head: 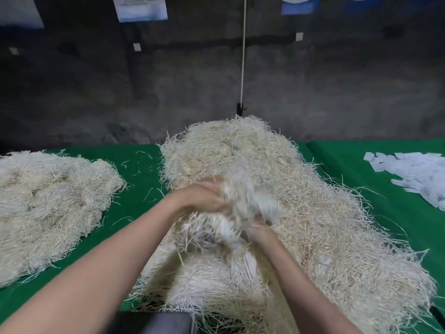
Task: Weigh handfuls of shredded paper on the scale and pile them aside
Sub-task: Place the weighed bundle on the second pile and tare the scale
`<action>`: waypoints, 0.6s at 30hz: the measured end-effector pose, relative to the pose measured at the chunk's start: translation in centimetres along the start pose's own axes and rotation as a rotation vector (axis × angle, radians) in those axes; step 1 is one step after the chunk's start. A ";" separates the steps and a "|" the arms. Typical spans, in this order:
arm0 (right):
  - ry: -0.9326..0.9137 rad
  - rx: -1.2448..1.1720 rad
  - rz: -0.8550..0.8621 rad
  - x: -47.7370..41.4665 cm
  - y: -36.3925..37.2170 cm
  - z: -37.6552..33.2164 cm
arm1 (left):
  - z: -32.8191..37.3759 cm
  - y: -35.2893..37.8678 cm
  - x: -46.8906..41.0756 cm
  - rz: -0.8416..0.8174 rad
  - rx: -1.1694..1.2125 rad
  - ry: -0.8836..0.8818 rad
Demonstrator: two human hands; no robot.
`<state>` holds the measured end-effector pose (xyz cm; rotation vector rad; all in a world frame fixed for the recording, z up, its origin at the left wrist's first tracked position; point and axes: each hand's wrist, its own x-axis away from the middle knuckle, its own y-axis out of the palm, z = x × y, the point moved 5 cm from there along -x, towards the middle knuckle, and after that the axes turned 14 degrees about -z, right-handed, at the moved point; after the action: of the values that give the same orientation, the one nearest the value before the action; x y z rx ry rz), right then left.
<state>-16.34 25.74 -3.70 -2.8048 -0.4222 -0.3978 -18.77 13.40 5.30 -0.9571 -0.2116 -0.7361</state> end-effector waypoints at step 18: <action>0.373 1.283 0.171 -1.1 -8.0 10.1 | -7.2 -4.4 5.6 0.970 0.121 -0.072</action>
<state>-17.68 35.94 -11.51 -1.4667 -0.2100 -0.3921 -18.56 3.31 6.75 -0.8407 0.1511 0.2019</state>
